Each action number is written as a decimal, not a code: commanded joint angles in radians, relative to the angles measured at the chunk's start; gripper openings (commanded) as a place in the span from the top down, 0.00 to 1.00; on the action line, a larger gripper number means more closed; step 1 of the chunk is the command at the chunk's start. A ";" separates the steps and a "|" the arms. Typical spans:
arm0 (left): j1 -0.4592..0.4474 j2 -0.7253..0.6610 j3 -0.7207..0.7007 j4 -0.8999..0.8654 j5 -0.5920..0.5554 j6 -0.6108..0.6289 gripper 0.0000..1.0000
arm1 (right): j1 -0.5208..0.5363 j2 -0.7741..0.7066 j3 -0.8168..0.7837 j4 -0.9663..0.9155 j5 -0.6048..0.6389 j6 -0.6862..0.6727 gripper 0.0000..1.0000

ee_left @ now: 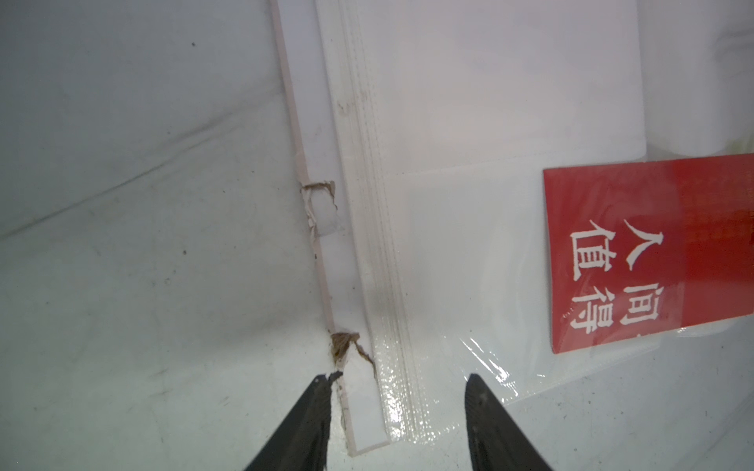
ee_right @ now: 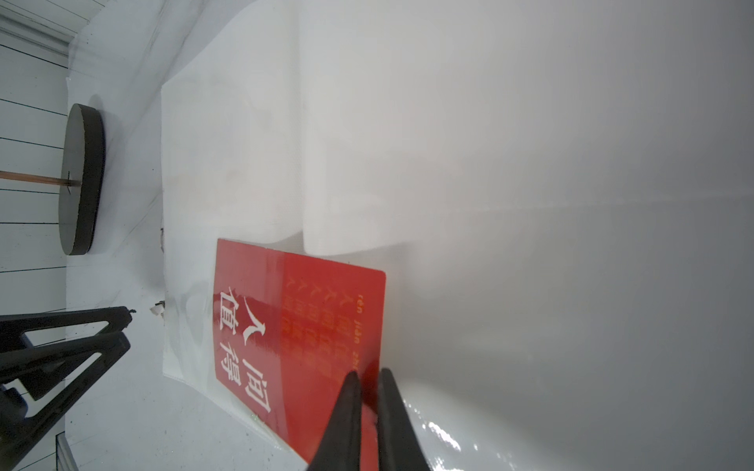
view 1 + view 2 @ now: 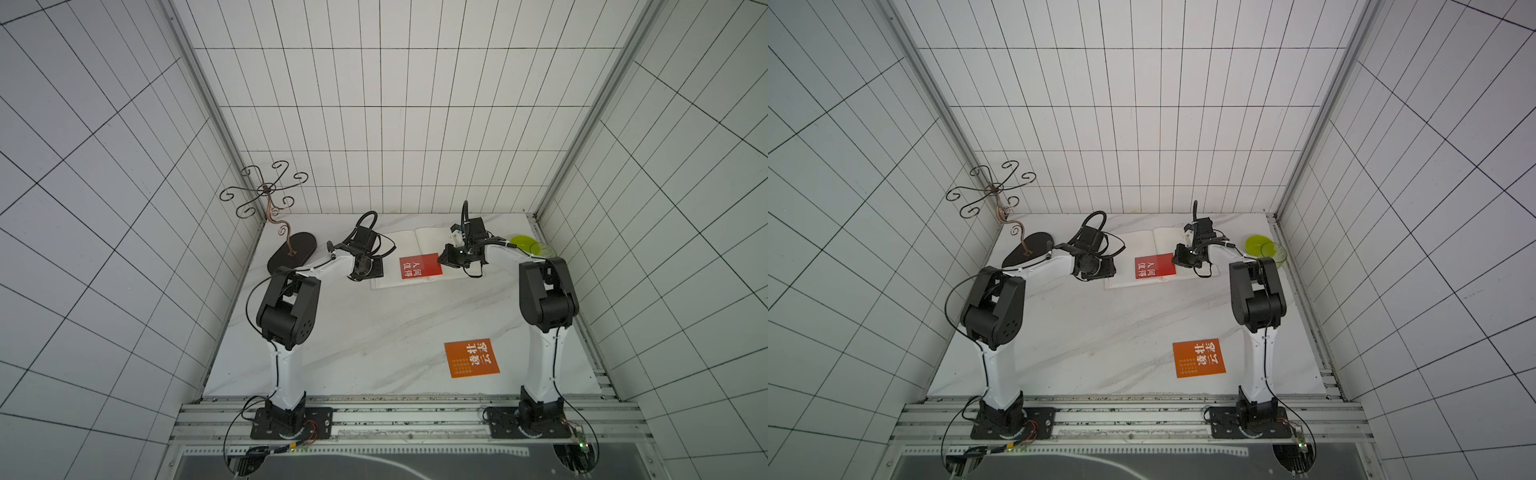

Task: Place the photos into the photo albums
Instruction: Insert the photo into the photo album.

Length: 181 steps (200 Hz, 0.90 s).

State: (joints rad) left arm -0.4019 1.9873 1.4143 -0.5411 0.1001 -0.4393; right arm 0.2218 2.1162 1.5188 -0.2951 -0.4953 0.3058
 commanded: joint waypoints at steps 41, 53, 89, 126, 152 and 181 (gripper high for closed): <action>0.006 -0.034 -0.015 0.025 0.024 -0.019 0.46 | 0.053 0.070 0.171 -0.043 -0.050 -0.002 0.83; 0.006 -0.039 -0.022 0.034 0.043 -0.026 0.47 | 0.058 0.088 0.197 -0.061 -0.058 -0.005 0.83; 0.006 -0.039 -0.025 0.039 0.055 -0.033 0.46 | 0.070 0.108 0.214 -0.067 -0.065 -0.002 0.82; 0.006 -0.043 -0.026 0.041 0.067 -0.039 0.47 | 0.078 0.126 0.234 -0.065 -0.099 0.010 0.82; 0.006 -0.048 -0.026 0.042 0.071 -0.040 0.47 | 0.086 0.138 0.244 -0.055 -0.123 0.024 0.81; 0.006 -0.051 -0.028 0.044 0.079 -0.044 0.47 | 0.093 0.154 0.254 -0.041 -0.159 0.045 0.80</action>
State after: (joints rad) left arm -0.4019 1.9739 1.3941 -0.5259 0.1665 -0.4744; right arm 0.3004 2.2414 1.6638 -0.3374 -0.6014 0.3305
